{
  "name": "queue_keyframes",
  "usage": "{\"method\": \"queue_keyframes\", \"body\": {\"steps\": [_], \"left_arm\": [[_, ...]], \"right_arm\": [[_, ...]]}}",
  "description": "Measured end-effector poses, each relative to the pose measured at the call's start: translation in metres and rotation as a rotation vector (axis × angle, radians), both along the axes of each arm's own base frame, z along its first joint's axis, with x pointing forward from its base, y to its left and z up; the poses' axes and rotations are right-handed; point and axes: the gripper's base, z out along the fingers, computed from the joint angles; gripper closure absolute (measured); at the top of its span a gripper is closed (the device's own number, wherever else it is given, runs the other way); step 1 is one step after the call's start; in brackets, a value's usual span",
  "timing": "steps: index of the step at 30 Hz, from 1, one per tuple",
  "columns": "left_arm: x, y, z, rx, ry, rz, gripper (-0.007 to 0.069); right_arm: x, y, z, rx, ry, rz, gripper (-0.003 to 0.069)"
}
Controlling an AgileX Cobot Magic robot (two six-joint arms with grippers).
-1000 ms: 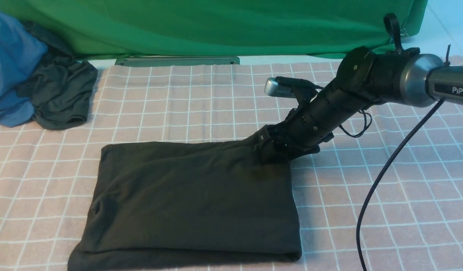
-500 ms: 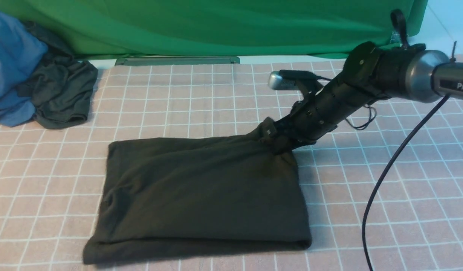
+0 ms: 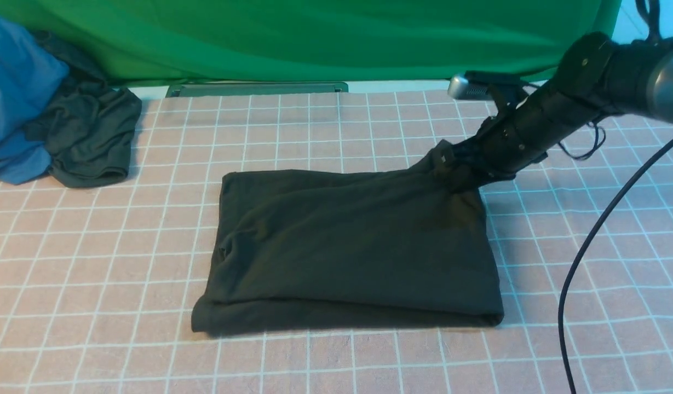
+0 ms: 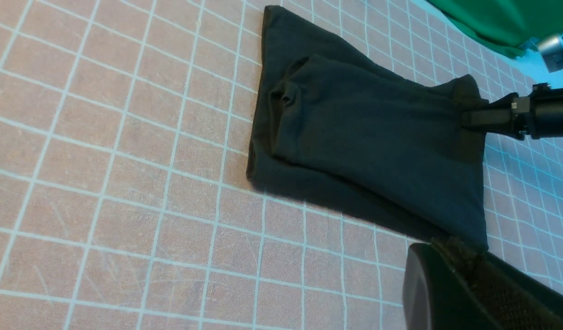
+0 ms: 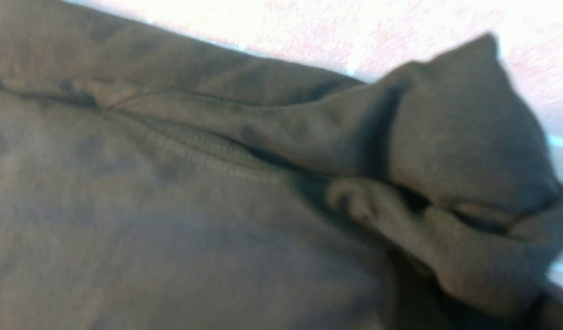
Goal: Fold a long-sleeved shirt over a pink coffee tablecloth.
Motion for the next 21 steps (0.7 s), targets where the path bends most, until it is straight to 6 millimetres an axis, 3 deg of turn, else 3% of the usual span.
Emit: {"method": "queue_keyframes", "body": {"steps": [3,5,11,15,16,19,20,21], "left_arm": [[0.0,0.0,0.0,0.001,0.0,-0.001,0.0612],[0.0,0.0,0.0,0.002,-0.003,-0.001,0.0612],[0.0,0.0,0.0,0.001,-0.006,-0.001,0.0612],[0.002,0.0,0.001,-0.046,0.011,0.03,0.0612],[0.003,0.0,0.001,-0.049,0.014,0.032,0.0612],[0.024,-0.005,-0.001,-0.05,0.103,0.007,0.0612],[0.026,-0.006,-0.001,-0.049,0.111,0.004,0.0612],[0.043,-0.01,-0.003,-0.042,0.158,-0.023,0.0612]], "right_arm": [[-0.002,-0.005,0.021,-0.068,0.007,0.026,0.0307],[-0.006,-0.011,0.037,-0.14,0.012,0.024,0.033],[-0.033,-0.038,0.106,-0.352,-0.06,-0.008,0.0592],[-0.072,-0.045,0.173,-0.313,-0.187,-0.035,0.062],[-0.074,-0.045,0.176,-0.309,-0.193,-0.034,0.062],[-0.122,-0.047,0.233,-0.212,-0.325,-0.022,0.062],[-0.125,-0.047,0.236,-0.208,-0.336,-0.021,0.062],[-0.147,-0.05,0.256,-0.183,-0.401,-0.019,0.062]]}}
